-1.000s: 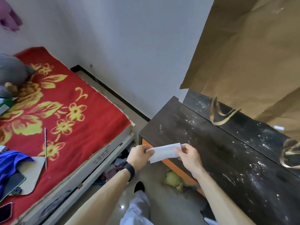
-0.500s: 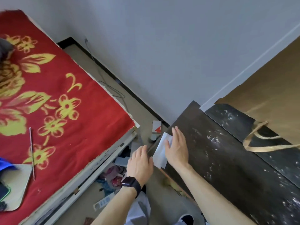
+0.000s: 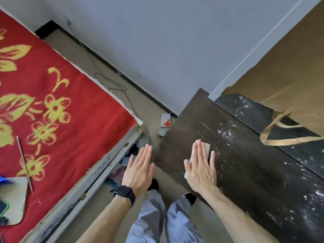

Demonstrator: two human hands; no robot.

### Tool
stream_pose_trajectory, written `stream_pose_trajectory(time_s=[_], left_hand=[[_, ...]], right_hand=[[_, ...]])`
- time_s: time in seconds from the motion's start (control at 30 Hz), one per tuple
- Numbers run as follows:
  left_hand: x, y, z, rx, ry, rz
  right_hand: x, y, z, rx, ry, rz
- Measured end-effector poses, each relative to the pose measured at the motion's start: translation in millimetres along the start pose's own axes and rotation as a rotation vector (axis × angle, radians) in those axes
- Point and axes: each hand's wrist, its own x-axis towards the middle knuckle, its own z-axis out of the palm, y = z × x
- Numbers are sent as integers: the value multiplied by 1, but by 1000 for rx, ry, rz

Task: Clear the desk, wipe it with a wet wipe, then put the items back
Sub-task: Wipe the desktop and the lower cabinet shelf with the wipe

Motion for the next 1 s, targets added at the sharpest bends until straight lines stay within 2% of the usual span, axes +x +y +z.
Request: stream_pose_trajectory(time_s=[0.13,0.2,0.27,0.33,0.4,0.47,0.53,0.6,0.77,0.87,1.0], left_hand=[[0,6,2,55,16,-44],[1,5,1,88,27,-28],[3,5,0,150,25,20],[7,10,-1,186,6,67],[17,18,-4,187,-26,73],[29,29,-7,170,-39,57],[40,39,-10,138,-53,45],[45,43,-14,131,-101,28],[47,45,-19,205,-138,35],[62,50,-21,272,-83,92],[90,82,-19,305,-95,214]], right_hand=[[25,-56,2,47,-7,-298],[65,-73,-6,35,-20,-356],[95,-64,-12,18,-37,-274],[103,-33,-13,20,-22,-81],[90,2,-11,45,-8,95],[57,18,-10,52,16,175],[18,7,-7,50,12,130],[2,-8,-2,65,-3,-1],[94,-21,-15,45,-25,-148],[135,5,-22,54,-28,-1],[112,76,-17,128,-34,395]])
